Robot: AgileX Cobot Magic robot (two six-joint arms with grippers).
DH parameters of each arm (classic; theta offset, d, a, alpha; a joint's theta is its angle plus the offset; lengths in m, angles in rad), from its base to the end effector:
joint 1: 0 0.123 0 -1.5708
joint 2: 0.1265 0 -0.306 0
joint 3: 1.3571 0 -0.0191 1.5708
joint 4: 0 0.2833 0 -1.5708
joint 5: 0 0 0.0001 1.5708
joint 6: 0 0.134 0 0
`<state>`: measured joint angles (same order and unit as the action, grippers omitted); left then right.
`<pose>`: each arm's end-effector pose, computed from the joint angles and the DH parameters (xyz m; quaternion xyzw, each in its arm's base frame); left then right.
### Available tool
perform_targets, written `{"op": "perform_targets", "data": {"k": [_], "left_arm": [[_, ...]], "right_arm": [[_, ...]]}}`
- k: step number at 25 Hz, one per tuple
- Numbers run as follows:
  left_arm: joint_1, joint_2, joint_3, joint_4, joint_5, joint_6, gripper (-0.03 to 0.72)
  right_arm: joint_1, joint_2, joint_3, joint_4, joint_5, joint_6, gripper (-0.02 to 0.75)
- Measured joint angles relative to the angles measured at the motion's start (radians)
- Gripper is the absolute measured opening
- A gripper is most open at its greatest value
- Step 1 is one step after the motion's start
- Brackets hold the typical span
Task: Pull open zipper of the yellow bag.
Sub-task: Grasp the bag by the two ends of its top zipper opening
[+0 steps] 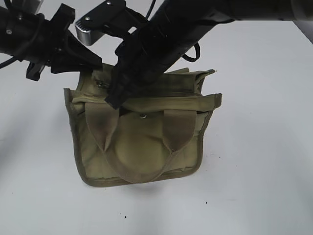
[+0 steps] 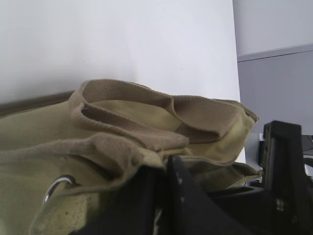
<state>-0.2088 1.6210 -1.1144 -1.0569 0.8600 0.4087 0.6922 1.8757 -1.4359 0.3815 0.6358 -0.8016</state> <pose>0.3532 -0.1653 0.2451 0.0024 0.8961 -0.4112 0.1672 0.3475 0.3266 0.2145 -0.5555 0.7675 0.1360 0.2898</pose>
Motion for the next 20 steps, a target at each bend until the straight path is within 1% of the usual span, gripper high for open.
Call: {"op": "perform_targets", "data": {"k": [4,7,10,13,20], "left_arm": [[-0.001,0.0,0.0,-0.001,0.009,0.0,0.025],[-0.001,0.0,0.0,-0.01,0.016,0.0,0.025],[-0.002,0.0,0.0,-0.018,0.019,0.0,0.025],[-0.002,0.0,0.0,-0.023,0.019,0.0,0.025],[-0.002,0.0,0.0,-0.025,0.018,0.0,0.025]], "right_arm": [[0.0,-0.011,-0.002,-0.02,0.031,-0.001,0.002],[-0.005,-0.037,-0.002,-0.086,0.081,0.028,0.002],[-0.032,-0.058,-0.002,-0.146,0.162,0.081,0.002],[-0.092,-0.07,-0.002,-0.175,0.262,0.149,0.002],[-0.291,-0.107,-0.002,-0.189,0.512,0.287,0.002]]}}
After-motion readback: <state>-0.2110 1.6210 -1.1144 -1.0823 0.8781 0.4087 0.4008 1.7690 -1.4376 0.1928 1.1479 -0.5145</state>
